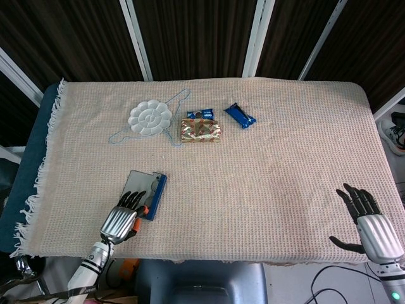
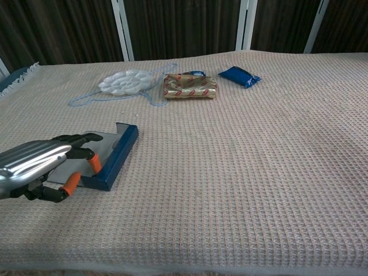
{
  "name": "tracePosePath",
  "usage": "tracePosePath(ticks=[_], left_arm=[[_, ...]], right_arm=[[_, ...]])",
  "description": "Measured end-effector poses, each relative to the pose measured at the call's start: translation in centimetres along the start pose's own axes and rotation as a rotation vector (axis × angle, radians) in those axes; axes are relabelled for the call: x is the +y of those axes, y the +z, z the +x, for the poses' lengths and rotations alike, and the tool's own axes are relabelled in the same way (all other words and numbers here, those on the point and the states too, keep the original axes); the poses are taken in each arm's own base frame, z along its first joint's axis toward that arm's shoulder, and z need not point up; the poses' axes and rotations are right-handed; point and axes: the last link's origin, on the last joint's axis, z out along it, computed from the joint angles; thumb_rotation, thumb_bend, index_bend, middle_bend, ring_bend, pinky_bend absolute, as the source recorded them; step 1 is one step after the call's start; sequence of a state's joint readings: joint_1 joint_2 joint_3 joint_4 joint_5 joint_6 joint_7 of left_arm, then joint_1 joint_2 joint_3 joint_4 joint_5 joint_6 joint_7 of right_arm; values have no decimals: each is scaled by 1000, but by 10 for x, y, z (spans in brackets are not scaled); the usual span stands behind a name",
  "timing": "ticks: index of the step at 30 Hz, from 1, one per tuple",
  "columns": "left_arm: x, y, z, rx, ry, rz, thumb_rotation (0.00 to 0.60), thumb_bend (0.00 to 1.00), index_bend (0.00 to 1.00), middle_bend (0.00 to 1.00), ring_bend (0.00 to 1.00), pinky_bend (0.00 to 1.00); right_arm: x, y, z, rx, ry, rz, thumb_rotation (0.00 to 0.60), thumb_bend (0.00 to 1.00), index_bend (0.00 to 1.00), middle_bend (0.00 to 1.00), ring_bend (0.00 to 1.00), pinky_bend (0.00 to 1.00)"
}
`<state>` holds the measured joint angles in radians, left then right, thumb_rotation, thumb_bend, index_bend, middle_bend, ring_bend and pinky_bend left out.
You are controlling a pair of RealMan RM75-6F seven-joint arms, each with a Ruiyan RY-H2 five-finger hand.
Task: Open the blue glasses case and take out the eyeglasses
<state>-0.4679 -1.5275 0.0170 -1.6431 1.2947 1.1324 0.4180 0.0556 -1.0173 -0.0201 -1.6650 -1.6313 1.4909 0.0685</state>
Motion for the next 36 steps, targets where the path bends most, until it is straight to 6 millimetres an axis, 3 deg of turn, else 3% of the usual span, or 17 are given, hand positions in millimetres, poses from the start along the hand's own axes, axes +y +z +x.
tracePosePath(ticks=[11,23,29,36], left_arm=[[32,-10,-7,-9,-26,-102,600,663,335,0,0,0],[53,14,-14,10,-91,-108,600,656,301,0,0,0],[51,25,-2,71,-119,-76,600,656,290,0,0,0],[46,31,27,161,-157,-68,600,657,312,0,0,0]], right_arm=[[1,-2,3,9,11,4,600,176,0,0,0,0],[4,-5,7,23,26,5,600,177,0,0,0,0],[7,-5,10,31,34,2,600,176,0,0,0,0],[6,-7,10,30,32,6,600,176,0,0,0,0]])
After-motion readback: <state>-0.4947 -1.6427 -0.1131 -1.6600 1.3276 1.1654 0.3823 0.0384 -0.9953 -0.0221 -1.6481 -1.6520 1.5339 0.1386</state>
